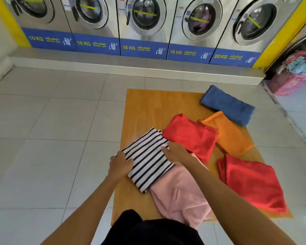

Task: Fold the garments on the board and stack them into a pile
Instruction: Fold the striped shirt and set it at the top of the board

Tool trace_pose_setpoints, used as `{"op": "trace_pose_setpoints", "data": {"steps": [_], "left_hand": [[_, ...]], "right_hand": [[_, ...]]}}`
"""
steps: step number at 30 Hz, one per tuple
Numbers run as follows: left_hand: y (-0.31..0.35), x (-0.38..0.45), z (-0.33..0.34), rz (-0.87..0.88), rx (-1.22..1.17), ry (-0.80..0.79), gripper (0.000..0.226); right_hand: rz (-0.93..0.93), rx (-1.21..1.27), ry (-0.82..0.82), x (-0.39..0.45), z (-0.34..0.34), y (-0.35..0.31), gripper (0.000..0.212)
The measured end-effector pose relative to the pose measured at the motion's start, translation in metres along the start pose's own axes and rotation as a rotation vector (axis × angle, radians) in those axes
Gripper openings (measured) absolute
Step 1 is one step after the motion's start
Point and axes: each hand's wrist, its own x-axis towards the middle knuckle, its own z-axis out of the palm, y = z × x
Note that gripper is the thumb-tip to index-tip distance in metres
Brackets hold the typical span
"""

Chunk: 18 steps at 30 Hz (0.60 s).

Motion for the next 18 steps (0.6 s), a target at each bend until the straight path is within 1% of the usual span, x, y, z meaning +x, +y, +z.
{"op": "trace_pose_setpoints", "data": {"steps": [1,2,4,6,8,10,11,13,16,18], "left_hand": [[-0.003,-0.001,0.004,-0.037,-0.030,0.067,0.042],[-0.009,-0.001,0.007,-0.097,-0.069,0.134,0.054],[-0.019,-0.012,0.014,-0.166,-0.178,0.163,0.063],[-0.029,-0.021,0.026,-0.185,-0.250,0.096,0.064],[-0.024,-0.026,0.031,-0.190,-0.333,0.044,0.062],[-0.022,-0.022,0.036,-0.190,-0.402,0.016,0.066],[-0.021,-0.019,0.036,-0.185,-0.429,0.008,0.067],[-0.022,-0.010,0.034,-0.211,-0.474,-0.010,0.069],[-0.024,0.007,0.027,-0.296,-0.588,-0.045,0.071],[-0.022,0.017,0.021,-0.310,-0.629,-0.029,0.068]], "right_hand": [[0.034,0.005,0.013,0.002,0.002,0.001,0.065],[0.076,0.013,0.023,0.002,0.001,0.002,0.065],[0.123,0.049,0.017,0.005,0.005,0.005,0.065],[0.136,0.081,0.009,0.007,0.011,0.006,0.063],[0.150,0.121,0.037,0.003,0.012,0.003,0.057],[0.173,0.146,0.087,0.004,0.015,0.000,0.053],[0.188,0.169,0.109,0.004,0.016,-0.002,0.054],[0.221,0.256,0.101,0.005,0.017,-0.004,0.064],[0.253,0.440,0.012,0.009,0.017,-0.003,0.078],[0.188,0.518,0.009,0.010,0.015,-0.003,0.074]]}}
